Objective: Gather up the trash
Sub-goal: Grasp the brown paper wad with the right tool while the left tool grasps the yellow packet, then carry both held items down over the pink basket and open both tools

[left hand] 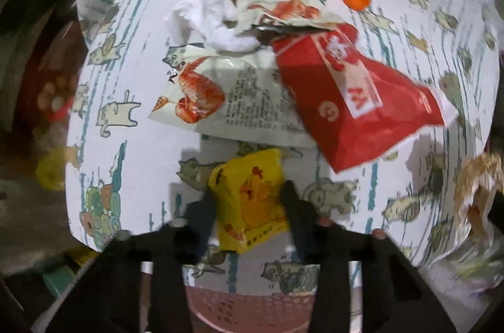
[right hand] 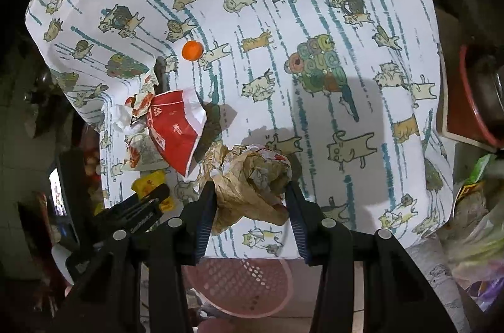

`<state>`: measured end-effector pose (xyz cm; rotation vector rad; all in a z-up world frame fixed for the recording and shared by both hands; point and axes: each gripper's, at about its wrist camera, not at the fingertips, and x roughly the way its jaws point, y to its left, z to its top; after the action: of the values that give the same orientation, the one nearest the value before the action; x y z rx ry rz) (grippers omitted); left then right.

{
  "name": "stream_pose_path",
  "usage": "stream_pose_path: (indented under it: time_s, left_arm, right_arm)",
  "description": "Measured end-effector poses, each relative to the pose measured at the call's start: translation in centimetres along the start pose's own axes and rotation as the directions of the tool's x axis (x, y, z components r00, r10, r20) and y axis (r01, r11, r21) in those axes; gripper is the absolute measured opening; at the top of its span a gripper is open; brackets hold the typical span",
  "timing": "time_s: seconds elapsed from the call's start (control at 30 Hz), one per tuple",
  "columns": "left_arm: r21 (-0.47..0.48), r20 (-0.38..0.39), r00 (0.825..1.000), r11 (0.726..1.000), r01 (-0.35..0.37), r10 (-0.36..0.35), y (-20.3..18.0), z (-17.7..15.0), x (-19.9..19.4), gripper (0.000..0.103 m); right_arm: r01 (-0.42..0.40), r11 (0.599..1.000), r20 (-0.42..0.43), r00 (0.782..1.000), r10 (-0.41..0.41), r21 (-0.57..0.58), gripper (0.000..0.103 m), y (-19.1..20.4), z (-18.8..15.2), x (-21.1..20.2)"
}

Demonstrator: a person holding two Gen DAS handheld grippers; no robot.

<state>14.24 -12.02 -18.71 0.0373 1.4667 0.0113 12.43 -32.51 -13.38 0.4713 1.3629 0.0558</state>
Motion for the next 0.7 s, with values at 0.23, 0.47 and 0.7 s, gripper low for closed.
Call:
stream_pose_path:
  time_s: [0.23,0.47,0.7]
  left_arm:
    - [-0.001,-0.045,0.995,0.996,0.089,-0.089,2.4,-1.5,-0.9,0.005]
    - [0.002,0.022,0.988,0.988,0.151,-0.151,4.8,-2.5,-4.9,0.004]
    - [0.053,0.141,0.982,0.992,0.116,-0.123,7.1,-2.9,-9.0,0.005]
  right_arm:
    - [0.016,1.0,0.014,1.0,-0.016,0.01,0.047,-0.4,-0.2,-0.5]
    - [0.026,1.0,0.02,0.999,-0.026,-0.009,0.047,0.0,-0.5,-0.5]
    - [0.024,0.994,0.073,0.997,-0.016,-0.106,0.047,2.7,-1.5,-2.4]
